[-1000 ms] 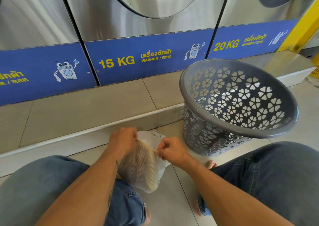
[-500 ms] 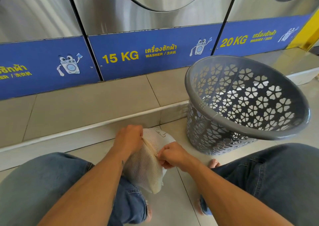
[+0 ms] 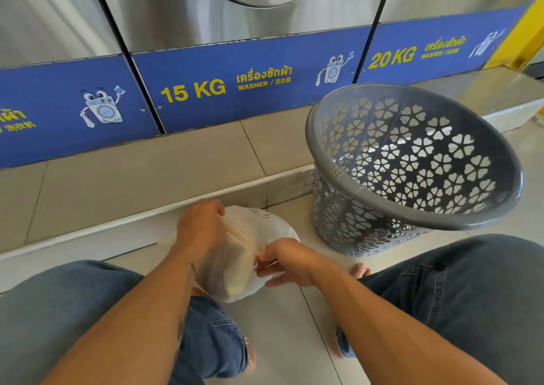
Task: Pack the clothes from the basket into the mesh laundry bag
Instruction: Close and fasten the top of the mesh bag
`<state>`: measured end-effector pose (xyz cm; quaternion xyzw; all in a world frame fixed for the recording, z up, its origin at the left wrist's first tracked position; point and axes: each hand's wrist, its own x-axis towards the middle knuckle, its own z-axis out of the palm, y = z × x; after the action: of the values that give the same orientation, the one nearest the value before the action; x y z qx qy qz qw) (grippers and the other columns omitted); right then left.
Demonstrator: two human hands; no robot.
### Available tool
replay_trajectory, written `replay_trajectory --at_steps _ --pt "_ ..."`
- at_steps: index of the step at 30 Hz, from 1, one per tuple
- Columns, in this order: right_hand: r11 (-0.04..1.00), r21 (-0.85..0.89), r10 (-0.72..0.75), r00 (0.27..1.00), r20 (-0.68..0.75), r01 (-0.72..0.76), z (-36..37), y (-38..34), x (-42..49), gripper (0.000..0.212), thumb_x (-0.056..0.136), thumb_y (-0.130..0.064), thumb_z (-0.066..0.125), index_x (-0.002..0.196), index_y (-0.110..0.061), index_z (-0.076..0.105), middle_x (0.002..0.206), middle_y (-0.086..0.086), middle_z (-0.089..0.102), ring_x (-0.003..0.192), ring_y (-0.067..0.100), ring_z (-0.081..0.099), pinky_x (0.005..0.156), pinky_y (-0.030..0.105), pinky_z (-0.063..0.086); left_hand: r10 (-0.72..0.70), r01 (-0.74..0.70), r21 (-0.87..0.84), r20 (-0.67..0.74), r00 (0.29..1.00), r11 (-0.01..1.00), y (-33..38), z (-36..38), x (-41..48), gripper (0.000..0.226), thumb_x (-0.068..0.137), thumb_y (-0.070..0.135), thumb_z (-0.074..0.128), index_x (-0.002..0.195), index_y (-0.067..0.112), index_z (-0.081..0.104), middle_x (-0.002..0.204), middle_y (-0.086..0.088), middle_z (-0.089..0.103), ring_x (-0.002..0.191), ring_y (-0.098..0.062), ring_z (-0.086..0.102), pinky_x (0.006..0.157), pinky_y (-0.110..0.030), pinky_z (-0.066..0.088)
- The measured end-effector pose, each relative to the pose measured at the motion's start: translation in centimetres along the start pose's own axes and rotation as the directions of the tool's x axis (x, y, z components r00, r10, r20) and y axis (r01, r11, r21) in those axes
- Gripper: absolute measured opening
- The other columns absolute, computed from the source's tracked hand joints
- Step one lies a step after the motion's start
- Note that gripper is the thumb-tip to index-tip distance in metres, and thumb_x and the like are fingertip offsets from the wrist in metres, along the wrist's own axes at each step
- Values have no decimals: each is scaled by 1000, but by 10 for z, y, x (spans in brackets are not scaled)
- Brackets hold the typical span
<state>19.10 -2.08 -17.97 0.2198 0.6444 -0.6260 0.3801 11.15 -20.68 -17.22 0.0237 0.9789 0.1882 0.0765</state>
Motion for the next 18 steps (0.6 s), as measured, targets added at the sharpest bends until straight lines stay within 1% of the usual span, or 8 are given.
replay_trajectory --at_steps 2,4,5,7,10,12,14,18 --pt "997 62 -43 999 -2 43 0 -9 -2 18 95 -11 51 99 -6 68 107 13 67 100 25 65 81 37 56 90 -84 -53 121 989 995 8 -1 -4 38 82 5 51 104 33 66 119 6 53 114 -22 52 96 -39 47" --pt "993 93 -79 997 -6 79 0 -18 -6 18 95 -11 51 99 -7 68 106 12 66 98 24 64 82 36 56 173 -157 -83 234 957 984 16 -4 -9 35 80 9 57 99 37 66 116 11 49 116 -18 49 99 -38 45" --pt "991 105 -87 996 -6 87 -1 -23 -8 18 94 -11 52 99 -7 68 105 12 67 97 25 64 82 36 56 193 -172 -100 257 947 980 19 -6 -10 32 80 10 60 95 38 67 115 11 50 115 -16 49 98 -36 45" --pt "989 111 -93 996 -3 93 -5 -30 -14 17 93 -9 53 97 -6 69 103 13 67 95 25 64 81 35 56 193 -155 -154 270 943 976 22 -13 -11 25 83 12 62 89 35 70 111 10 54 108 -16 54 91 -32 47" --pt "993 79 -89 996 8 88 -7 -42 -25 17 92 -7 51 90 -4 67 96 14 66 91 28 63 85 38 56 167 -87 -255 312 935 963 23 -21 -13 14 87 18 66 88 29 74 101 8 64 94 -14 59 76 -26 46" --pt "996 57 -65 998 16 64 -6 -46 -31 18 91 -7 51 89 -2 68 95 17 65 92 30 61 87 40 56 156 -48 -292 356 921 955 23 -22 -16 13 88 17 66 89 26 75 96 7 68 90 -12 62 67 -24 45" --pt "999 44 -25 999 27 24 -6 -45 -33 19 91 -8 52 88 -1 69 95 17 66 92 30 61 87 39 56 158 -32 -305 400 903 952 23 -20 -18 19 89 11 62 89 25 75 94 7 71 92 -13 64 70 -23 48" --pt "989 135 54 998 37 -58 -2 -28 -26 16 91 -9 55 91 -2 69 93 14 66 89 26 62 91 38 54 199 -3 -363 503 841 932 29 -17 -23 24 83 10 63 87 31 75 98 7 72 98 -13 65 87 -33 54"
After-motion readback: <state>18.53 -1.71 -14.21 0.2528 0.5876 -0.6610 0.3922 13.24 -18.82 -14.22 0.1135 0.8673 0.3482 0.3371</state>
